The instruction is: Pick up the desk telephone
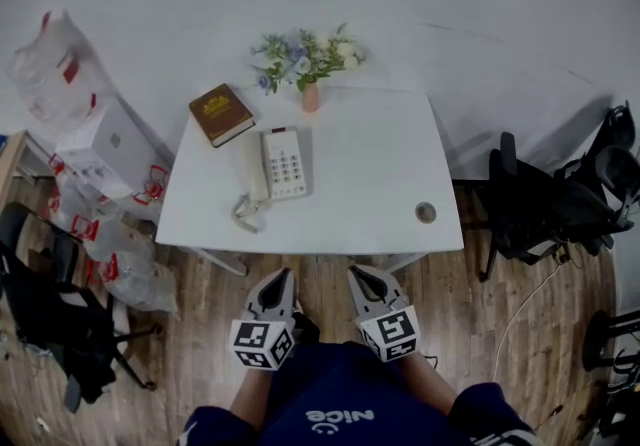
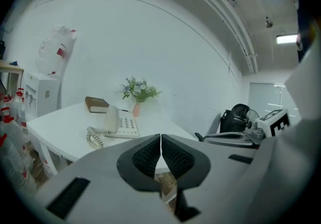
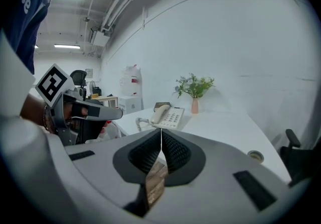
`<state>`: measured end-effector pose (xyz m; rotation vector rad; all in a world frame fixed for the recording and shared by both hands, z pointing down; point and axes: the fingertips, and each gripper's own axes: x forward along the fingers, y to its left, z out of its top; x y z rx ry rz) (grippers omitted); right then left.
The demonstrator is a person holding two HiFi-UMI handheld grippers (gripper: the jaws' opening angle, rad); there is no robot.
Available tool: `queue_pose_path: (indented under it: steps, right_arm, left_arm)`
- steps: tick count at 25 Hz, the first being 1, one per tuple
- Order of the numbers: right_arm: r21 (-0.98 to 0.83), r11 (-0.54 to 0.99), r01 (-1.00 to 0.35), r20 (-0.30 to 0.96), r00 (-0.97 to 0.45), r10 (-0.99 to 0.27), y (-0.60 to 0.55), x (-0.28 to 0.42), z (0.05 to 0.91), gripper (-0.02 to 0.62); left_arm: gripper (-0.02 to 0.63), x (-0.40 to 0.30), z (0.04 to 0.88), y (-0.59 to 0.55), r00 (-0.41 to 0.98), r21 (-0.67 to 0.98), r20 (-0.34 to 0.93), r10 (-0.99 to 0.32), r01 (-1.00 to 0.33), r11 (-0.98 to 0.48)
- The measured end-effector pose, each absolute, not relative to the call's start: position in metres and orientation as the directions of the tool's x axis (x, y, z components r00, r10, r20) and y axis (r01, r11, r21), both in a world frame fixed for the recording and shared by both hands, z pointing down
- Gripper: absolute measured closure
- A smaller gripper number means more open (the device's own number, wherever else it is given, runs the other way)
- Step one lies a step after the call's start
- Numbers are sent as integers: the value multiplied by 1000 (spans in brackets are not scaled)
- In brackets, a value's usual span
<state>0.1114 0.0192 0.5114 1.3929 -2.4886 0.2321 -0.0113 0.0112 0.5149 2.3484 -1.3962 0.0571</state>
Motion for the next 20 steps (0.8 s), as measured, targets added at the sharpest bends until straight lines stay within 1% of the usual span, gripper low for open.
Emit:
queue_pose_path:
  steps: [4, 8, 13, 16, 20]
  right_arm:
    - [-16, 464, -886, 312, -446, -839, -27, 106, 511, 572]
    - [14, 443, -897, 341, -412, -845, -60, 86, 519, 572]
    - [12, 420, -908, 328, -393, -859, -95, 60, 518, 572]
    - [15, 400, -917, 324, -374, -869, -105, 50, 517, 572]
    - [-2, 372, -928, 329, -351, -877, -115, 48, 519, 572]
  left_arm:
    - [584, -23, 510, -37, 525, 295, 236, -818, -841, -454]
    - [584, -40, 516, -69, 544, 276, 259, -798, -834, -478]
    - [584, -63, 525, -104, 563, 280, 278, -778, -823, -494]
    - [586, -73, 530, -120, 584, 302, 283, -761, -807, -507]
    - [586, -76, 530, -137, 600, 370, 264, -755, -786, -496]
